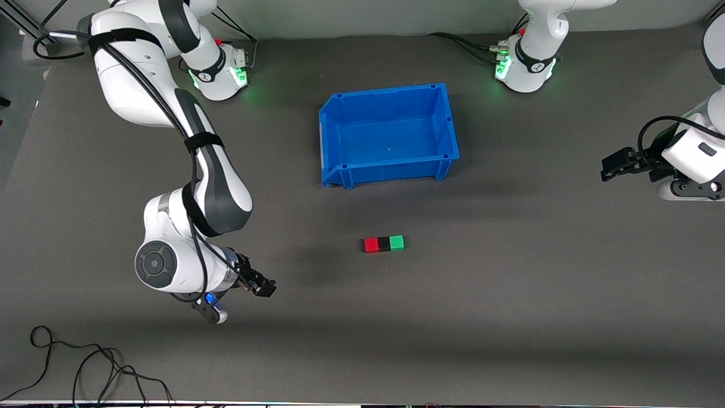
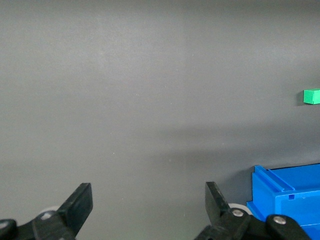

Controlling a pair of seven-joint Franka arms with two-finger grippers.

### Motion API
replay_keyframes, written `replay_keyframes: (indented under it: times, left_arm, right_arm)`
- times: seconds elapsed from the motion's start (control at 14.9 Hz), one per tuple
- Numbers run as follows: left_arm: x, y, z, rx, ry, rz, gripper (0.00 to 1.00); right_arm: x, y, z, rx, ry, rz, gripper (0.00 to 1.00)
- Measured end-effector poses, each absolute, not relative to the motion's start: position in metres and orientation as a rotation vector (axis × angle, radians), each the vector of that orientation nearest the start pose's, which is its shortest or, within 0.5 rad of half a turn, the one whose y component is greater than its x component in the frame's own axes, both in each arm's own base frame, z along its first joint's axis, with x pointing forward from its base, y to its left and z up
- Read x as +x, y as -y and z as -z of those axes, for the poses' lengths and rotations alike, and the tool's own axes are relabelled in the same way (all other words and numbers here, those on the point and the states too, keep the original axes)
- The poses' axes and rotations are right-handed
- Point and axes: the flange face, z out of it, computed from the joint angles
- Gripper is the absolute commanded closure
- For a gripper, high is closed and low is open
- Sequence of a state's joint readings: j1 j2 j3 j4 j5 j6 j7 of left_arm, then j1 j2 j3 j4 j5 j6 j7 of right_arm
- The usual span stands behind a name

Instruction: Attach green and red cubes to black cube

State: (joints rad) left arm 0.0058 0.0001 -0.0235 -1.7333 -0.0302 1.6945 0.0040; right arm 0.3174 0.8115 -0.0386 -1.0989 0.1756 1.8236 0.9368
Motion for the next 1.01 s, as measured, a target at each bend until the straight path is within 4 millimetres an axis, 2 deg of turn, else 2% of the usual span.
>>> replay_keyframes:
  times: [0.13, 0.2, 0.34, 0.47, 0.74, 0.81, 1.01]
  left_arm:
    - [0.558, 0.013, -0.565, -3.171, -0.029, -0.058, 0.00]
    - [0.558, 0.013, -0.569, -3.171, -0.030, -0.051, 0.00]
    - [0.558, 0.013, -0.576, -3.171, -0.031, -0.043, 0.00]
    - [0.556, 0.013, -0.584, -3.170, -0.031, -0.055, 0.00]
    - [0.555, 0.013, -0.587, -3.169, -0.033, -0.066, 0.00]
    - [0.555, 0.013, -0.587, -3.169, -0.033, -0.064, 0.00]
    - [0.556, 0.013, -0.592, -3.170, -0.033, -0.051, 0.00]
  right_arm:
    - [0.719, -0.230, -0.327, -2.883, -1.050, -0.232, 0.00]
    - [0.719, -0.228, -0.329, -2.892, -0.987, -0.236, 0.00]
    - [0.719, -0.201, -0.348, -2.906, -0.785, -0.237, 0.00]
    - [0.715, -0.180, -0.368, -2.904, -0.741, -0.234, 0.00]
    - [0.710, -0.177, -0.374, -2.908, -0.723, -0.240, 0.00]
    - [0.711, -0.171, -0.379, -2.914, -0.718, -0.225, 0.00]
    - [0.709, -0.122, -0.418, -2.983, -0.600, -0.187, 0.00]
